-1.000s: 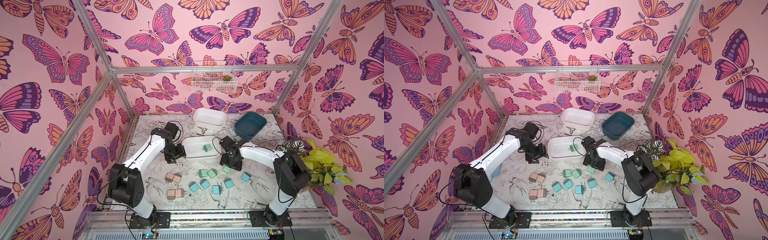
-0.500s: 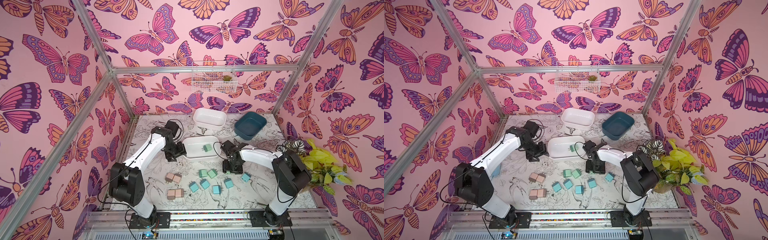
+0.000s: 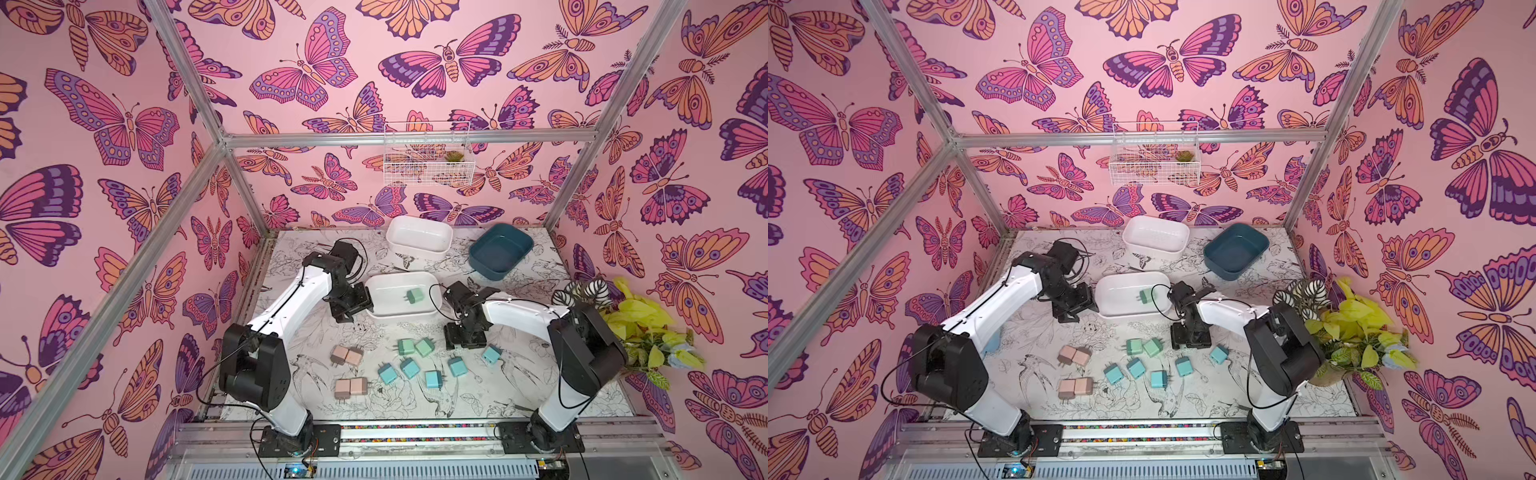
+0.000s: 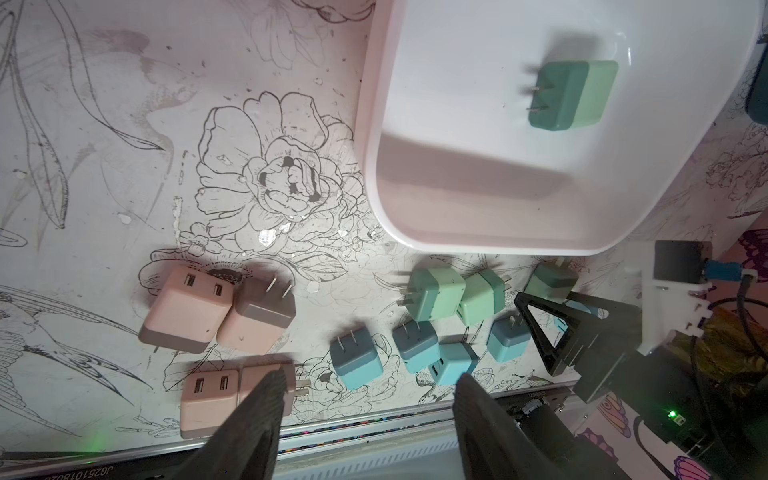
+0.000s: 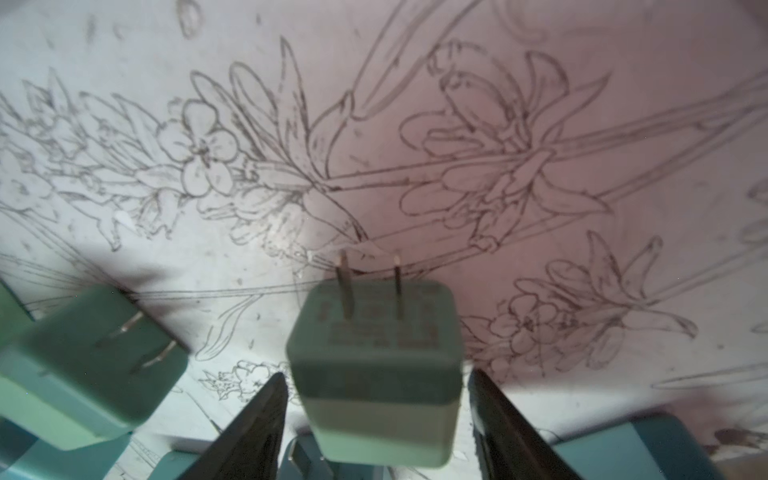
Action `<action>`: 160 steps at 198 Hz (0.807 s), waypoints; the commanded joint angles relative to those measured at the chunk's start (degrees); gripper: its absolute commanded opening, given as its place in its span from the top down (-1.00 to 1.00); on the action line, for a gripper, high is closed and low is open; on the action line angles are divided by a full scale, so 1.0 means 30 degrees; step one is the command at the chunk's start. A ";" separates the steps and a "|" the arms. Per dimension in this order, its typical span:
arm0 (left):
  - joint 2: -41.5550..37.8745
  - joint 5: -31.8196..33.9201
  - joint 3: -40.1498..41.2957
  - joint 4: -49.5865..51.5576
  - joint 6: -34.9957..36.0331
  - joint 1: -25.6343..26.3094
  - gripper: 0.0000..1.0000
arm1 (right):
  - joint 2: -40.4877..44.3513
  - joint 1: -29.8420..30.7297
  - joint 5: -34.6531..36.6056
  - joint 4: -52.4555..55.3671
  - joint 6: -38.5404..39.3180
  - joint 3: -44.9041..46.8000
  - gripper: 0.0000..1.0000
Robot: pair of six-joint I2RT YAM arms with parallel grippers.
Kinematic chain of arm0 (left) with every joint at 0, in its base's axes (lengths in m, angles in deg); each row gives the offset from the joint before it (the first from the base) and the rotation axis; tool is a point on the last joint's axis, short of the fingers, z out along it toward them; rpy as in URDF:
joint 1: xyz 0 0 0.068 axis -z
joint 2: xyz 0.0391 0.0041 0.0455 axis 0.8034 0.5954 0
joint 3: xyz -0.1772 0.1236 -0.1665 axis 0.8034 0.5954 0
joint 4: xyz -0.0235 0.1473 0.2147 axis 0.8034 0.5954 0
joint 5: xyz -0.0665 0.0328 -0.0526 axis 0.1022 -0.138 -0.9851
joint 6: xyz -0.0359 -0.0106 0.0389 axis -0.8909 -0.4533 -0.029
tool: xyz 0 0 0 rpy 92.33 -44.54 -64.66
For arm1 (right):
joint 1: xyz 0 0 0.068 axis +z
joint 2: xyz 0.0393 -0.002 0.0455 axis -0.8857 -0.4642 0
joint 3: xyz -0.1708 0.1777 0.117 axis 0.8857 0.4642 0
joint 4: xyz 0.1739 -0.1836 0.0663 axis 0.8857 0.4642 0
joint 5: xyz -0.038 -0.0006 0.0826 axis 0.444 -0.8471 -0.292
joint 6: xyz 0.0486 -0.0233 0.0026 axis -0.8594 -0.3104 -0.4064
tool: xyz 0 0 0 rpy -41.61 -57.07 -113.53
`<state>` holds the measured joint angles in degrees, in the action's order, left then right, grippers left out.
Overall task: Place the plugs by color into the storage box
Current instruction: Pick up the plug from the center of the board.
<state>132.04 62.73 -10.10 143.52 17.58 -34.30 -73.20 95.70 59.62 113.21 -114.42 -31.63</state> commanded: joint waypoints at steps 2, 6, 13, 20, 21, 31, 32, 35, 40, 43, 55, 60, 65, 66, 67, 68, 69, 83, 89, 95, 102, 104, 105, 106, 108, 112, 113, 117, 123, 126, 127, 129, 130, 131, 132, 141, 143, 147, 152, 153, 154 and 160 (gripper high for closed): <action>-0.0209 0.0176 0.0006 0.0332 0.0045 0.0032 -0.33 | -0.1023 -0.0136 0.0362 0.0179 0.1352 -0.0580 -0.39; -0.0215 0.0198 0.0018 0.0353 0.0043 0.0038 -0.33 | -0.1097 -0.0135 0.0380 0.0150 0.1415 -0.0617 -0.38; -0.0265 0.0200 0.0040 0.0350 0.0018 0.0032 -0.34 | -0.1216 -0.0139 0.0425 0.0112 0.1484 -0.0650 -0.35; -0.0307 0.0200 0.0062 0.0350 0.0040 0.0030 -0.33 | -0.1273 -0.0136 0.0484 0.0137 0.1534 -0.0679 -0.31; -0.0289 0.0214 0.0051 0.0352 0.0032 0.0030 -0.34 | -0.1279 -0.0136 0.0514 0.0129 0.1538 -0.0665 -0.30; -0.0334 0.0207 0.0057 0.0353 0.0053 0.0047 -0.33 | -0.1266 -0.0135 0.0622 0.0178 0.1556 -0.0658 -0.21; -0.0347 0.0203 0.0048 0.0353 0.0054 0.0038 -0.34 | -0.1261 -0.0135 0.0641 0.0164 0.1549 -0.0654 -0.20; -0.0354 0.0200 0.0027 0.0339 0.0062 0.0031 -0.34 | -0.1242 -0.0132 0.0673 0.0178 0.1557 -0.0629 -0.17; -0.0378 0.0226 0.0018 0.0352 0.0072 0.0034 -0.34 | -0.1187 -0.0146 0.0735 0.0170 0.1515 -0.0550 -0.13; -0.0395 0.0273 -0.0006 0.0335 0.0108 0.0034 -0.35 | -0.1156 -0.0122 0.0751 0.0171 0.1487 -0.0546 -0.10; -0.0468 0.0393 -0.0042 0.0325 0.0140 0.0045 -0.35 | -0.0982 -0.0135 0.0833 0.0196 0.1437 -0.0377 -0.01; -0.0469 0.0440 -0.0090 0.0325 0.0120 0.0031 -0.35 | -0.0890 -0.0157 0.0885 0.0210 0.1422 -0.0306 0.03; -0.0493 0.0462 -0.0106 0.0325 0.0131 0.0030 -0.35 | -0.0833 -0.0137 0.0906 0.0284 0.1398 -0.0235 0.06; -0.0485 0.0463 -0.0121 0.0325 0.0137 0.0030 -0.35 | -0.0810 -0.0136 0.0930 0.0305 0.1397 -0.0223 0.06; -0.0496 0.0463 -0.0143 0.0325 0.0139 0.0030 -0.35 | -0.0769 -0.0136 0.0942 0.0301 0.1396 -0.0202 0.07; -0.0501 0.0463 -0.0139 0.0325 0.0141 0.0030 -0.35 | -0.0778 -0.0150 0.0963 0.0314 0.1396 -0.0207 0.07; -0.0489 0.0463 -0.0137 0.0325 0.0142 0.0030 -0.35 | -0.0768 -0.0143 0.0973 0.0335 0.1381 -0.0209 0.07; -0.0441 0.0438 -0.0165 0.0297 0.0139 0.0030 -0.35 | -0.0457 -0.0135 0.1213 0.0567 0.1425 -0.0182 0.12; -0.0392 0.0409 -0.0167 0.0295 0.0142 0.0045 -0.35 | -0.0304 -0.0135 0.1266 0.0693 0.1478 -0.0225 0.13; -0.0362 0.0396 -0.0165 0.0264 0.0142 0.0034 -0.35 | -0.0150 -0.0135 0.1276 0.0870 0.1523 -0.0288 0.14; -0.0321 0.0377 -0.0137 0.0215 0.0142 0.0051 -0.36 | -0.0011 -0.0135 0.1329 0.1060 0.1603 -0.0422 0.14; -0.0291 0.0354 -0.0136 0.0209 0.0164 0.0035 -0.36 | 0.0044 -0.0135 0.1333 0.1140 0.1623 -0.0476 0.14; -0.0282 0.0335 -0.0136 0.0194 0.0168 0.0033 -0.35 | 0.0068 -0.0135 0.1334 0.1172 0.1626 -0.0490 0.14; -0.0277 0.0326 -0.0136 0.0186 0.0170 0.0046 -0.36 | 0.0080 -0.0135 0.1334 0.1218 0.1643 -0.0526 0.14; -0.0295 0.0334 -0.0136 0.0180 0.0171 0.0034 -0.36 | 0.0125 -0.0143 0.1342 0.1296 0.1655 -0.0568 0.14; -0.0257 0.0311 -0.0110 0.0153 0.0170 0.0030 -0.36 | 0.0187 -0.0136 0.1344 0.1456 0.1706 -0.0680 0.14; -0.0235 0.0314 -0.0108 0.0136 0.0171 0.0030 -0.36 | 0.0213 -0.0135 0.1340 0.1477 0.1697 -0.0709 0.14; -0.0226 0.0262 -0.0095 0.0106 0.0144 0.0037 -0.36 | 0.0314 -0.0143 0.1350 0.1638 0.1711 -0.0812 0.14; -0.0171 0.0237 -0.0088 0.0069 0.0090 0.0030 -0.36 | 0.0418 -0.0135 0.1378 0.1891 0.1733 -0.0998 0.13; -0.0168 0.0208 -0.0104 0.0055 0.0070 0.0030 -0.36 | 0.0510 -0.0135 0.1417 0.2020 0.1719 -0.1078 0.13; -0.0161 0.0204 -0.0090 0.0043 0.0062 0.0030 -0.36 | 0.0520 -0.0135 0.1435 0.2081 0.1718 -0.1113 0.13; -0.0149 0.0193 -0.0095 0.0005 0.0049 0.0030 -0.36 | 0.0602 -0.0135 0.1448 0.2178 0.1718 -0.1169 0.13; -0.0152 0.0197 -0.0086 0.0004 0.0052 0.0030 -0.36 | 0.0610 -0.0135 0.1450 0.2219 0.1718 -0.1203 0.13; -0.0153 0.0184 -0.0081 -0.0012 0.0038 0.0030 -0.36 | 0.0629 -0.0135 0.1480 0.2269 0.1718 -0.1220 0.13; -0.0139 0.0177 -0.0094 -0.0005 0.0032 0.0045 -0.36 | 0.0668 -0.0135 0.1495 0.2323 0.1718 -0.1272 0.13; -0.0124 0.0123 -0.0100 -0.0139 -0.0030 0.0046 -0.36 | 0.0940 -0.0138 0.1637 0.2800 0.1689 -0.1611 0.13; -0.0110 0.0100 -0.0112 -0.0150 -0.0032 0.0034 -0.36 | 0.1000 -0.0136 0.1667 0.2922 0.1688 -0.1718 0.13; -0.0121 0.0084 -0.0129 -0.0194 -0.0041 0.0030 -0.36 | 0.1130 -0.0143 0.1727 0.3118 0.1663 -0.1880 0.13; -0.0088 0.0072 -0.0176 -0.0202 -0.0034 0.0037 -0.36 | 0.1281 -0.0137 0.1794 0.3403 0.1674 -0.2113 0.13; -0.0063 0.0063 -0.0185 -0.0217 -0.0034 0.0034 -0.36 | 0.1316 -0.0136 0.1813 0.3446 0.1666 -0.2158 0.12; -0.0065 0.0058 -0.0189 -0.0210 -0.0033 0.0032 -0.36 | 0.1334 -0.0136 0.1838 0.3483 0.1663 -0.2224 0.12; -0.0042 0.0032 -0.0272 -0.0210 -0.0009 0.0003 -0.36 | 0.1452 -0.0135 0.1912 0.3768 0.1659 -0.2527 0.12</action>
<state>131.82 63.32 -10.10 143.21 17.58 -34.30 -72.24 95.38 63.16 119.26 -110.38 -34.80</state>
